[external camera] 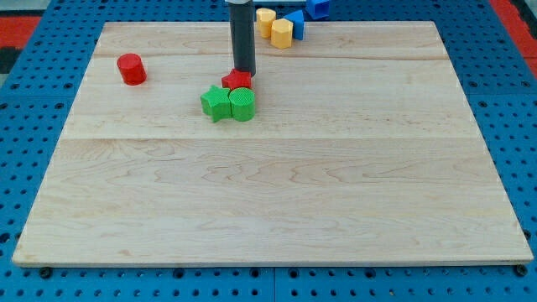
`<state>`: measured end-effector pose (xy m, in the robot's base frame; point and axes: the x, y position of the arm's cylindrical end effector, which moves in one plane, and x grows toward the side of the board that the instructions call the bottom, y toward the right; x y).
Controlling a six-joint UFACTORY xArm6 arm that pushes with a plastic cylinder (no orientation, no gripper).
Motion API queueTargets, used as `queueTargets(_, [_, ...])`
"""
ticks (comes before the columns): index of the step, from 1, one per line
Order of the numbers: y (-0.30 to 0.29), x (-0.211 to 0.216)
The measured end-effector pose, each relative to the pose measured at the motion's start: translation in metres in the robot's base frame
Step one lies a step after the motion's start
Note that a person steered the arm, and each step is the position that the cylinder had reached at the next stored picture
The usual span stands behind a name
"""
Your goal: Touch the blue triangle from the right side
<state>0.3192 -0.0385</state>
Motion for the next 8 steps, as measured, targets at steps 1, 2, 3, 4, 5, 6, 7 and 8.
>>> queueTargets(1, [0.006,0.007])
queueTargets(2, [0.006,0.009])
queueTargets(3, [0.026,-0.017])
queueTargets(4, [-0.004,-0.024])
queueTargets(5, [-0.056,-0.07])
queueTargets(6, [-0.078,-0.128])
queueTargets(7, [-0.071,-0.127])
queueTargets(8, [-0.001,-0.125])
